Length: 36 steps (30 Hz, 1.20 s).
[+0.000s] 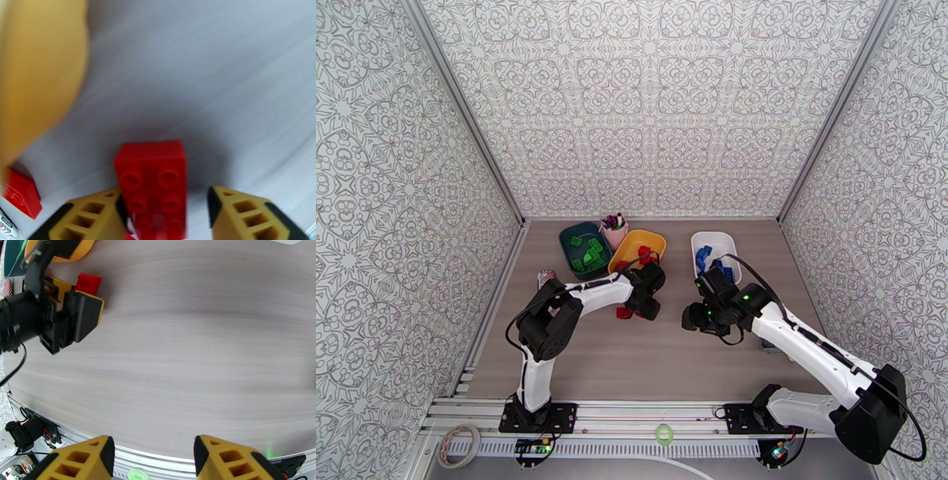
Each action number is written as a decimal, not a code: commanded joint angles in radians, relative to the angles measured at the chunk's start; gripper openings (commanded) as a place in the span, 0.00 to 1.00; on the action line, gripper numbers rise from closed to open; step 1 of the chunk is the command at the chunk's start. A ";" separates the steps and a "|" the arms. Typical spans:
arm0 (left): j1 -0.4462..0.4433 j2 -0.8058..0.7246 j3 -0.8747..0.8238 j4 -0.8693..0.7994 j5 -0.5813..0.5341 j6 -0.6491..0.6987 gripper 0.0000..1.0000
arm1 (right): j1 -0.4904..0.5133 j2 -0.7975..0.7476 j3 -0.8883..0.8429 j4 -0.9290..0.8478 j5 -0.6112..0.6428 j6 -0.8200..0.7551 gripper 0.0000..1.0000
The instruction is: Sort the legos into containers by color
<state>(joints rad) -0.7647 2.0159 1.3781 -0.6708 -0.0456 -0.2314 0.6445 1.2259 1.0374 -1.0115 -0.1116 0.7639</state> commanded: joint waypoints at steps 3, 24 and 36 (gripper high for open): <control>-0.029 -0.004 -0.033 0.009 -0.058 -0.038 0.36 | 0.004 0.003 0.014 -0.002 0.012 0.015 0.58; -0.013 -0.242 0.121 -0.082 0.031 -0.148 0.24 | 0.004 0.135 0.124 0.238 -0.151 -0.002 0.59; 0.226 -0.086 0.387 -0.153 0.116 -0.186 0.26 | -0.029 0.365 0.397 0.233 -0.210 -0.036 0.59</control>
<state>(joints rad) -0.5808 1.8645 1.7054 -0.7597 0.0315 -0.3927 0.6334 1.5635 1.3750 -0.7776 -0.2913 0.7433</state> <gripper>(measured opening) 0.355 0.590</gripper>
